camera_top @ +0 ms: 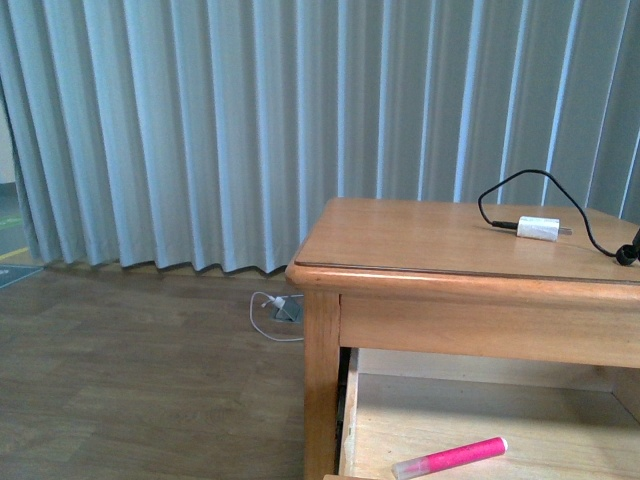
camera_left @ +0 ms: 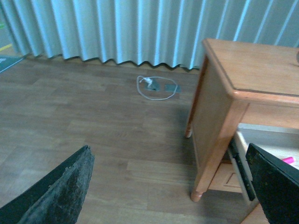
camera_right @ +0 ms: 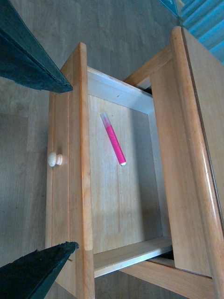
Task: Place pink marker in drawer with both arms
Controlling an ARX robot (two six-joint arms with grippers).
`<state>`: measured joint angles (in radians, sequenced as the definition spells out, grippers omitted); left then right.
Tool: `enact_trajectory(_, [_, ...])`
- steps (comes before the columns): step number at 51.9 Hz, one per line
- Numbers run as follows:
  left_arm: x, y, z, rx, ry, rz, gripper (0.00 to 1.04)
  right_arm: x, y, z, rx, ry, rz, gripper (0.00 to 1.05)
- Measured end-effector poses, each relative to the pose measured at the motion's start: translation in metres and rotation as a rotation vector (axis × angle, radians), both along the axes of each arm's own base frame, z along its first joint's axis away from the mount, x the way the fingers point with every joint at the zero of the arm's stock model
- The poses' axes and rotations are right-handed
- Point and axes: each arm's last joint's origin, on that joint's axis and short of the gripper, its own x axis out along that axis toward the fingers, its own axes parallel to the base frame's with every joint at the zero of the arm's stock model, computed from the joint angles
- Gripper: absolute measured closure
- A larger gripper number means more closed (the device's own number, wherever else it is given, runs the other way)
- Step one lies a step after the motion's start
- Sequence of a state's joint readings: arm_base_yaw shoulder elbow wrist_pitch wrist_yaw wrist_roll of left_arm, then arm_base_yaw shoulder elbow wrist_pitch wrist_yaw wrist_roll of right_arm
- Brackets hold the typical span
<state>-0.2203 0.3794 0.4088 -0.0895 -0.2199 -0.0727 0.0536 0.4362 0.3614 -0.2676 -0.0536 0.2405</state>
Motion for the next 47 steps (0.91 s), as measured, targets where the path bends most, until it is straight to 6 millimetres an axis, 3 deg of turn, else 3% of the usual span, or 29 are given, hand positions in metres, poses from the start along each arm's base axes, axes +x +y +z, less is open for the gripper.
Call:
enact_trajectory(4, [-0.003, 0.004, -0.010, -0.014, 0.022, 0.036, 0.06, 0.000, 0.000, 0.000, 0.000, 0.000, 0.000, 0.08])
enact_trajectory(12, [-0.003, 0.004, -0.010, -0.024, 0.019, 0.032, 0.06, 0.000, 0.000, 0.000, 0.000, 0.000, 0.000, 0.08])
enact_trajectory(20, [-0.013, 0.011, -0.030, 0.031, -0.053, -0.045, 0.38, 0.000, 0.000, 0.000, 0.000, 0.000, 0.000, 0.08])
enact_trajectory(31, [-0.014, 0.018, -0.057, 0.049, -0.050, -0.006, 0.84, 0.000, 0.000, 0.000, 0.000, 0.000, 0.000, 0.08])
enact_trajectory(36, [-0.014, 0.018, -0.063, 0.051, -0.051, -0.003, 1.00, 0.000, 0.000, 0.000, 0.000, 0.000, 0.000, 0.08])
enact_trajectory(47, [-0.014, 0.018, -0.076, 0.052, -0.051, -0.003, 1.01, 0.000, 0.000, 0.000, 0.000, 0.000, 0.000, 0.08])
